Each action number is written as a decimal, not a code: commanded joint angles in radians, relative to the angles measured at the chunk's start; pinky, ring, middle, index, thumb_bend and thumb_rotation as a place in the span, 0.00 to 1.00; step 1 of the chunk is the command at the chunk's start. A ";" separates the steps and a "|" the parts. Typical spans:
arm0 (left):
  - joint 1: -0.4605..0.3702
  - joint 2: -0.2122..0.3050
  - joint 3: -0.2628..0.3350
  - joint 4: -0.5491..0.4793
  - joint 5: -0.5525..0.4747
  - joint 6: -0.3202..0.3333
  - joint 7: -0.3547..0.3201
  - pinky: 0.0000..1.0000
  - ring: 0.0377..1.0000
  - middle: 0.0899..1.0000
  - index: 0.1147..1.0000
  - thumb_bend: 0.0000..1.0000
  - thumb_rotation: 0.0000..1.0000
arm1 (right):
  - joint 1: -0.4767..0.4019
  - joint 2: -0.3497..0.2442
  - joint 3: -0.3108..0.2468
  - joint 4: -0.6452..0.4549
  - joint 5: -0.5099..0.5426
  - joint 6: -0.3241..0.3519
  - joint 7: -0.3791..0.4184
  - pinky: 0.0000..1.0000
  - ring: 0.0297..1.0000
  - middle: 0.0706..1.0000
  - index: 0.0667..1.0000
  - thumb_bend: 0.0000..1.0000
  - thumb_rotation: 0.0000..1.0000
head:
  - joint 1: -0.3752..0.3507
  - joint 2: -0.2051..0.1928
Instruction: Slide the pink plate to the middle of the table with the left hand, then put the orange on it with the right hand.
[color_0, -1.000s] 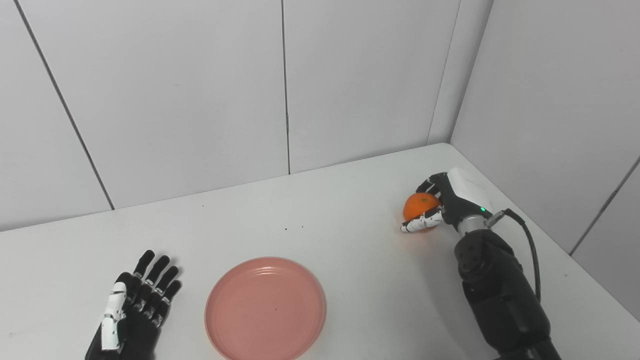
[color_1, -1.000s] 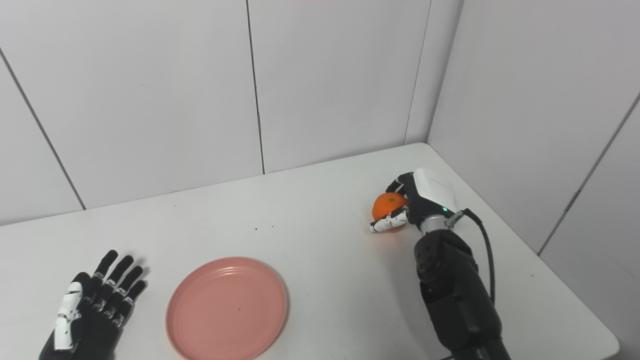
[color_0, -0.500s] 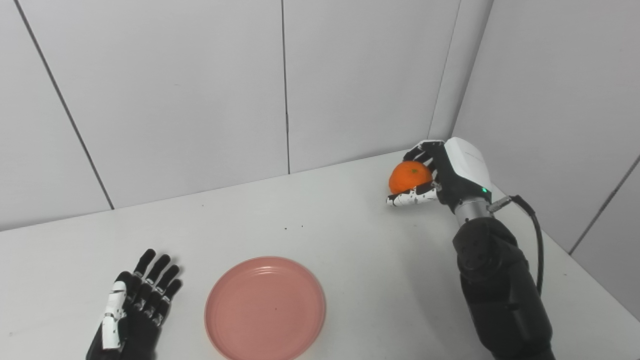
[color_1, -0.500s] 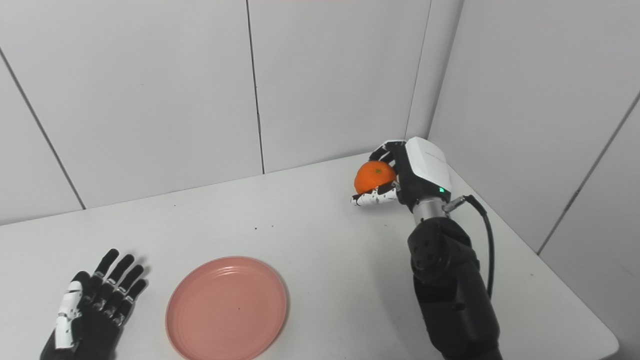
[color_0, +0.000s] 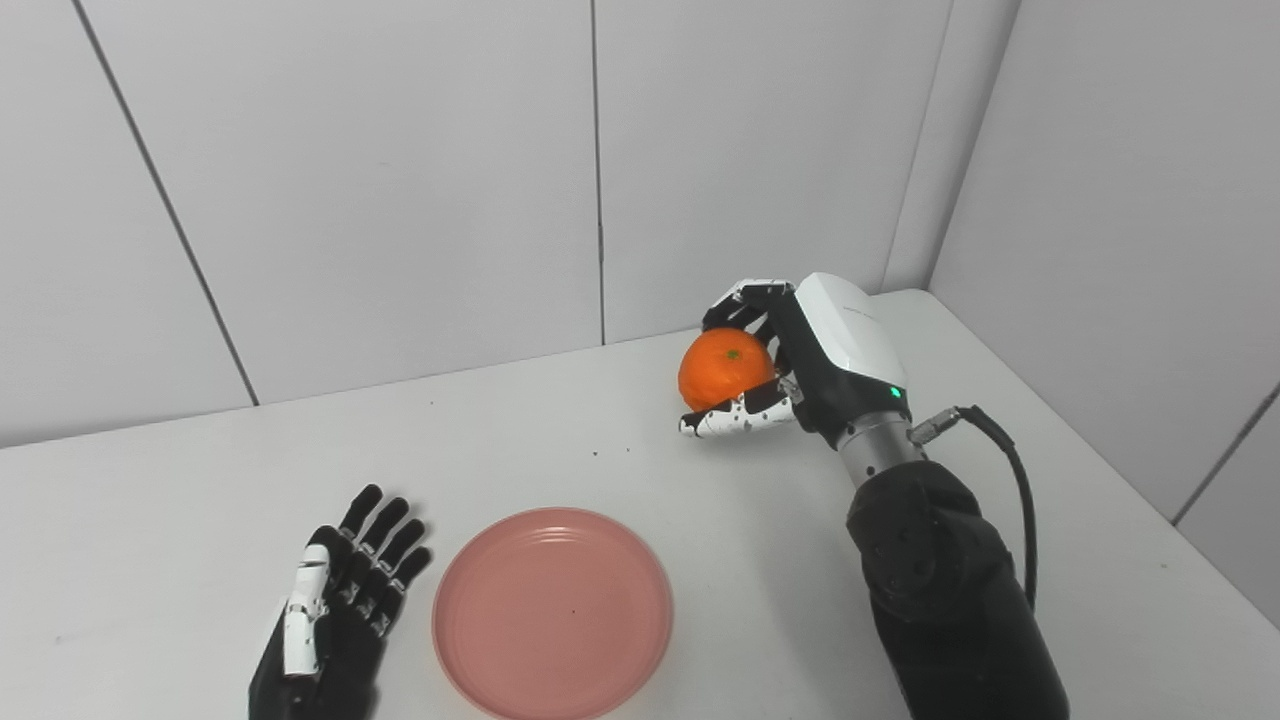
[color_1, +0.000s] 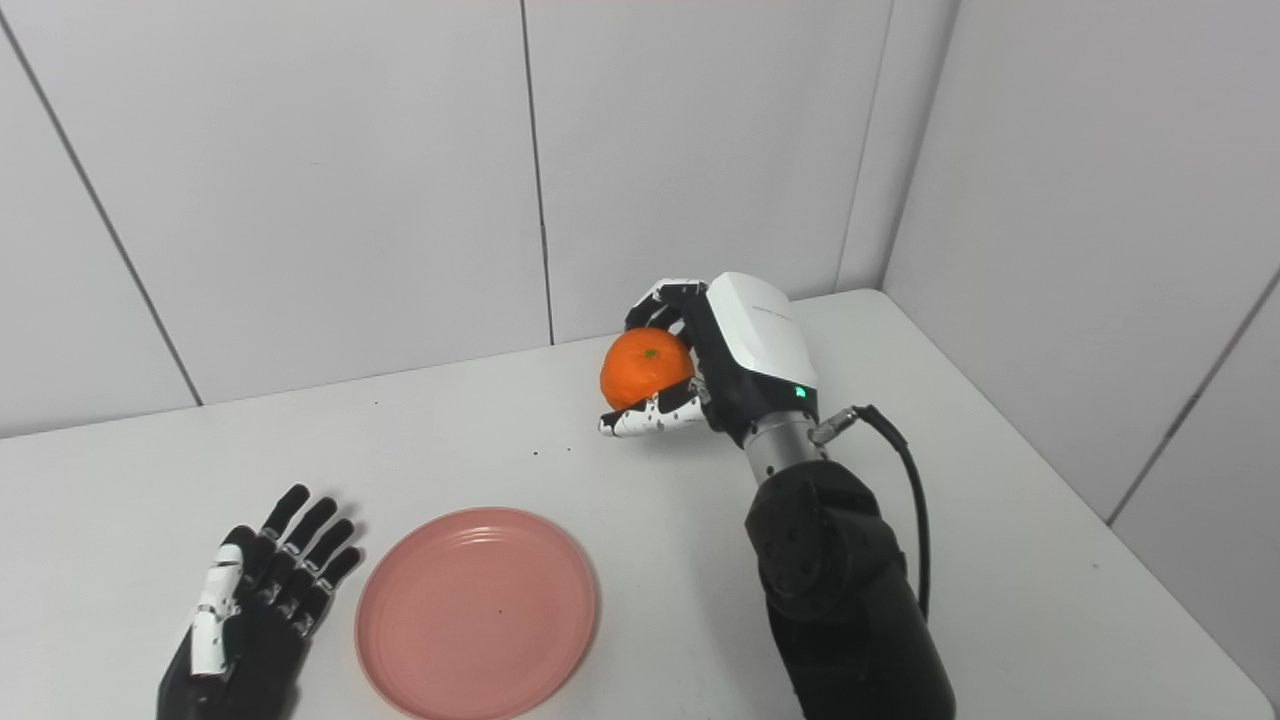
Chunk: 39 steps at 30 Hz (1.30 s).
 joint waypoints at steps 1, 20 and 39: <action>0.032 -0.012 -0.013 0.015 0.026 0.020 0.027 0.93 0.92 0.92 0.91 0.36 1.00 | -0.038 0.010 0.027 -0.032 -0.006 -0.038 -0.020 0.28 0.34 0.38 0.49 0.53 0.00 | 0.023 0.006; 0.025 -0.077 -0.059 -0.021 0.103 0.032 0.098 0.90 0.90 0.91 0.90 0.37 1.00 | 0.040 0.151 0.240 0.032 -0.029 -0.065 -0.031 0.23 0.30 0.37 0.48 0.53 0.00 | 0.203 0.071; 0.024 -0.105 -0.057 -0.025 0.148 0.011 0.131 0.88 0.89 0.89 0.89 0.38 1.00 | 0.054 0.157 0.317 0.164 0.045 -0.083 -0.038 0.22 0.29 0.37 0.48 0.53 0.00 | 0.275 0.096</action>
